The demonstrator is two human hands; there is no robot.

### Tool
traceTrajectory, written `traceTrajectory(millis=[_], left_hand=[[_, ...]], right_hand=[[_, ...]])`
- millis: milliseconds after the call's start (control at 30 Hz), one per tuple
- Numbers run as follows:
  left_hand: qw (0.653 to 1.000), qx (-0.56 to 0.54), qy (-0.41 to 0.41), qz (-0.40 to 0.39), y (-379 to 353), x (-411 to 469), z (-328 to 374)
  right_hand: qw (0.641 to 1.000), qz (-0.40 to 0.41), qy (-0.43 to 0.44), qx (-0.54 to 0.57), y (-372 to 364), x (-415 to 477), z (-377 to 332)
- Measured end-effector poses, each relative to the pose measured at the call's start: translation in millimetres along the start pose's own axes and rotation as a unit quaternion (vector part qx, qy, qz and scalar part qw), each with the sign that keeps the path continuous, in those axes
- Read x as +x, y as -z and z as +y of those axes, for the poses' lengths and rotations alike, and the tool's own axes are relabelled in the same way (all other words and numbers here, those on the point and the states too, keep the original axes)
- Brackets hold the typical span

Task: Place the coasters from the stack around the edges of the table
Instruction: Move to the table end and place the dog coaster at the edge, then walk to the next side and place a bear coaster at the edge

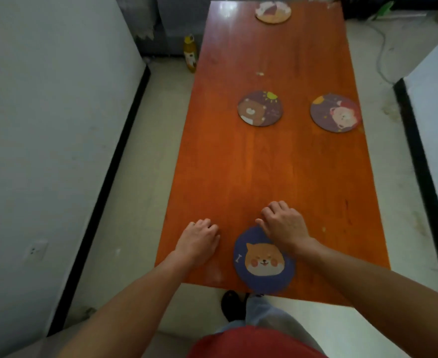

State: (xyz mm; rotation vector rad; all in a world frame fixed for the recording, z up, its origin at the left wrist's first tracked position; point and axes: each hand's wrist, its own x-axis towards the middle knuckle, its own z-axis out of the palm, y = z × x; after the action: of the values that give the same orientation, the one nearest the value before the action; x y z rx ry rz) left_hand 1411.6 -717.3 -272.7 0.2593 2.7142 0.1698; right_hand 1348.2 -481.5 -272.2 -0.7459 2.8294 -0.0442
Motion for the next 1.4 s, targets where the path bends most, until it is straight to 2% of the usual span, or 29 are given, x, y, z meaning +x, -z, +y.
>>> traceTrajectory(millis=[167, 367, 733, 933, 1033, 1133, 1400], left_hand=[[0.996, -0.015, 0.060, 0.068, 55, -7, -62], [0.990, -0.019, 0.093, 0.099, 89, -29, -159], [0.995, 0.038, 0.049, 0.081, 115, -44, -390], [0.996, 0.052, 0.022, 0.071, 144, -37, -469], [0.996, 0.051, 0.007, 0.079, 160, -7, -483], [0.995, 0.056, -0.050, 0.070, 176, 31, -474], [0.972, 0.081, -0.209, 0.070, 228, 178, -424]], right_hand=[[0.998, 0.022, 0.058, 0.025, 42, 71, -49], [0.992, 0.043, 0.118, 0.008, 69, 131, -121], [0.998, 0.046, 0.017, 0.029, 63, 269, -274], [0.995, 0.050, -0.041, 0.080, 78, 333, -332], [0.992, 0.056, -0.067, 0.090, 79, 346, -333], [0.986, 0.065, -0.115, 0.099, 82, 351, -312], [0.950, 0.074, -0.285, 0.100, 84, 376, -193]])
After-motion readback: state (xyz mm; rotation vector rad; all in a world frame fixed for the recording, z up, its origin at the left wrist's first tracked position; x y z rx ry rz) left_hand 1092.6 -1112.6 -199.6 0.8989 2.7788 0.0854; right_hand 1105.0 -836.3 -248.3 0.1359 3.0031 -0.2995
